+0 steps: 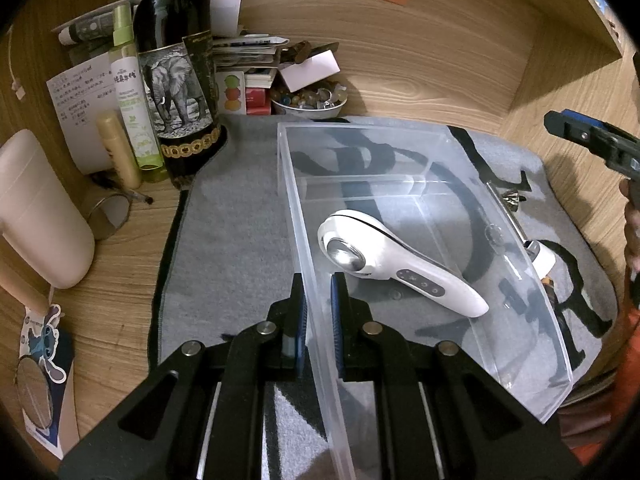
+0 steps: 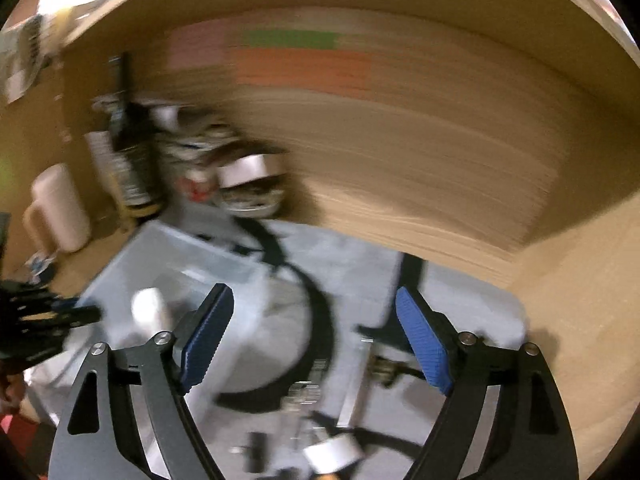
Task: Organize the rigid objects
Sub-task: 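Move the right gripper to the dark round item and grasp it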
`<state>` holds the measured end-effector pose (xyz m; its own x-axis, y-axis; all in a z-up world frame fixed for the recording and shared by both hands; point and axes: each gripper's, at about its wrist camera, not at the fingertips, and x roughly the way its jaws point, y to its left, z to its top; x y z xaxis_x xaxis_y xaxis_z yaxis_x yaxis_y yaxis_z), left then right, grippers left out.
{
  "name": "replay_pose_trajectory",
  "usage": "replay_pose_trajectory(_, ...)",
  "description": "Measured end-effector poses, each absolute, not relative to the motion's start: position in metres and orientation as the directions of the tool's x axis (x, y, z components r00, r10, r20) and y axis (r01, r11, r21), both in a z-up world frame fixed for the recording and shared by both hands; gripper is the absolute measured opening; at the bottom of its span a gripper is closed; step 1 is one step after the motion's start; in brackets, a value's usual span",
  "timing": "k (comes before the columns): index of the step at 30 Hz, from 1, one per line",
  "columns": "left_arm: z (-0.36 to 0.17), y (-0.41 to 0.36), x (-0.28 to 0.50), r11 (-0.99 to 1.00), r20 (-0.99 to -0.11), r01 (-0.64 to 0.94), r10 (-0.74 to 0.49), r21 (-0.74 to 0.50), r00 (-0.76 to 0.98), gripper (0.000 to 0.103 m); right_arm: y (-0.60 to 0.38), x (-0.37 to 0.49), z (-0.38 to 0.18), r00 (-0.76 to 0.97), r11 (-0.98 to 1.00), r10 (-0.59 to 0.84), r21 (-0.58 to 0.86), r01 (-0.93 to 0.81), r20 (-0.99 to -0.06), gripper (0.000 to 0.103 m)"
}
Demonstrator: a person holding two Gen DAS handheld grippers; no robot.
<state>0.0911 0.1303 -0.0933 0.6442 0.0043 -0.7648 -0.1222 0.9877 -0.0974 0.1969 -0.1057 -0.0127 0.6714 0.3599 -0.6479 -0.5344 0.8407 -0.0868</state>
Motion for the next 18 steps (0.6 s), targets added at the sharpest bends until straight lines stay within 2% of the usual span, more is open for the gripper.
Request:
replay_pose_trajectory(7,-0.093,0.13,0.091,0.987,-0.765,-0.128,0.008,-0.097,0.644,0.011,-0.152,0.237,-0.043,0.651,0.914,0.269,-0.024,-0.404,-0.71,0.082)
replay_pose_trajectory(18,-0.093,0.13,0.092,0.987,-0.767,-0.131,0.01,-0.096,0.642,0.011,-0.168,0.262,-0.108,0.526,0.923,0.245,0.029,-0.385,-0.815,0.08)
